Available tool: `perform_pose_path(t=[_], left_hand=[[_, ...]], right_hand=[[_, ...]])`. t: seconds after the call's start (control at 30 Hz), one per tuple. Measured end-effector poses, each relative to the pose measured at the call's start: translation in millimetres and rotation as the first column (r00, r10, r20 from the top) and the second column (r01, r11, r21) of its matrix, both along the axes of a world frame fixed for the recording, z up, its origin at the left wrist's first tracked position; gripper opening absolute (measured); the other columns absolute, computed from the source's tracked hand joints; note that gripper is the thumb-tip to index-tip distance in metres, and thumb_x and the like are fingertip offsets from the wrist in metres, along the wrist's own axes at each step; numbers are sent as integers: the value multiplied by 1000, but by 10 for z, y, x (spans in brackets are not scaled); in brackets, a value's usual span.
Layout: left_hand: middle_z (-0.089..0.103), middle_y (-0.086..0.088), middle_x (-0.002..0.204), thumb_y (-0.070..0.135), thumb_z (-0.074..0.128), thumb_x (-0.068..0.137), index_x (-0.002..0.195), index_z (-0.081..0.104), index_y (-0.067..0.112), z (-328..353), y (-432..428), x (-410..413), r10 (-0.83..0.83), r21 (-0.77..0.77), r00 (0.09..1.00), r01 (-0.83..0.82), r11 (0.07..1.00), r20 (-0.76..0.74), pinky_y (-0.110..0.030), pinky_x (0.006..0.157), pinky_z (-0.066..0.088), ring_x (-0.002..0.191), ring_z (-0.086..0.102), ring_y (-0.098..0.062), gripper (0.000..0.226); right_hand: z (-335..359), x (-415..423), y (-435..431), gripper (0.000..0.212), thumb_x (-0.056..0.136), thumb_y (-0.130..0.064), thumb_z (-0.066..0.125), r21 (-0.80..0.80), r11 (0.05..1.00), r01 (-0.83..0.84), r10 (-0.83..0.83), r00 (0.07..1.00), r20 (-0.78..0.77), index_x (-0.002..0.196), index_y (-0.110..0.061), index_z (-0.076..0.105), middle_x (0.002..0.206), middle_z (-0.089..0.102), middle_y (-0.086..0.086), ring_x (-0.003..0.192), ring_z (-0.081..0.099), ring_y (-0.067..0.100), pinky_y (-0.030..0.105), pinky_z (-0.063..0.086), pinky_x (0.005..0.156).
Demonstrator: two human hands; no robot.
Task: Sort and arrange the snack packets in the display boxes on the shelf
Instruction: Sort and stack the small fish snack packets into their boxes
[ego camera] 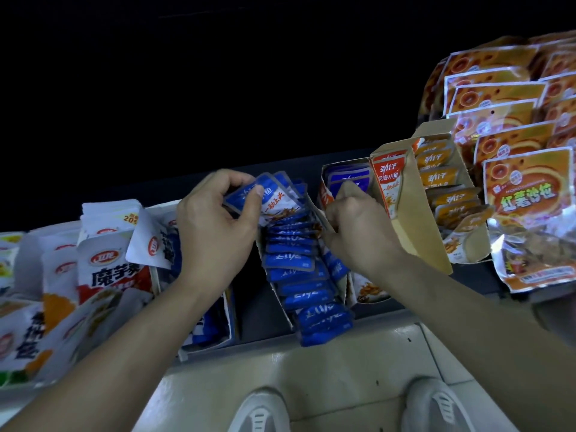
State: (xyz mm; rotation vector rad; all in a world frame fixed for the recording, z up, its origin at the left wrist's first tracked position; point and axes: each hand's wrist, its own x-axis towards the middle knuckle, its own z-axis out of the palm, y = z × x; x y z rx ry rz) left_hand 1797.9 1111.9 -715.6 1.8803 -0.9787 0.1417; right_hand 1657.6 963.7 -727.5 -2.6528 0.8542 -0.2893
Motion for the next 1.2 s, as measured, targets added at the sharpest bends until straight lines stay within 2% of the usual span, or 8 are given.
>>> perform_pose_path(t=[0.17,0.27,0.4,0.5,0.7,0.83,0.97,1.2], left_hand=[[69,4,97,24,66,99,102,70,11,8,20,-1,-25,-14,999,24,1000,-27,-35,65,53,85,66,-3,13],[71,4,96,21,68,98,100,72,13,24,21,-17,-63,-15,997,63,998,-34,-33,65,54,83,68,-3,9],[70,12,92,24,69,96,99,74,20,52,-27,-11,-92,56,995,94,994,-29,-23,63,52,75,65,-6,7],[69,16,85,25,78,88,88,76,24,62,-110,6,-99,129,993,107,986,-64,-23,67,52,76,64,-2,2],[64,14,77,26,85,80,76,74,30,88,-228,-71,-93,277,992,66,958,85,-34,62,53,69,60,-7,12],[63,15,89,32,83,82,97,75,28,80,-189,-88,-100,233,993,84,969,57,-31,68,55,79,60,-4,17],[64,5,100,24,74,92,105,76,17,82,-11,-117,-82,64,994,77,995,71,-21,73,57,91,65,-11,14],[75,8,89,20,74,92,97,81,19,18,-82,-121,-114,175,985,90,980,132,-34,71,58,76,66,-6,8]], right_hand=[[70,-68,-153,23,90,-14,69,117,989,-96,93,995,31,71,-1,67,86,59,5,79,56,20,35,49,75],[185,-186,-111,31,96,-18,63,66,993,-97,92,992,85,71,0,68,72,65,11,70,58,23,31,40,75],[264,-315,-70,22,99,-27,58,411,911,-13,-150,920,362,85,-14,70,79,73,-1,69,70,15,30,53,54],[300,-384,-66,12,100,-29,56,579,815,22,-354,809,468,93,-24,66,82,74,-13,76,72,6,25,55,55],[328,-523,-109,26,99,-29,54,713,701,-2,-485,732,479,117,-12,58,95,76,-5,90,74,10,30,61,59],[322,-584,-152,31,92,-14,63,806,585,-88,-503,741,445,122,-12,54,102,75,-4,99,72,14,34,62,60],[323,-620,-178,34,85,-8,70,748,660,-74,-442,767,466,116,-13,58,104,75,-6,93,73,9,24,59,61],[332,-679,-167,18,87,-21,71,541,841,-5,-334,782,527,96,-36,63,95,70,-15,88,69,3,19,58,63]])
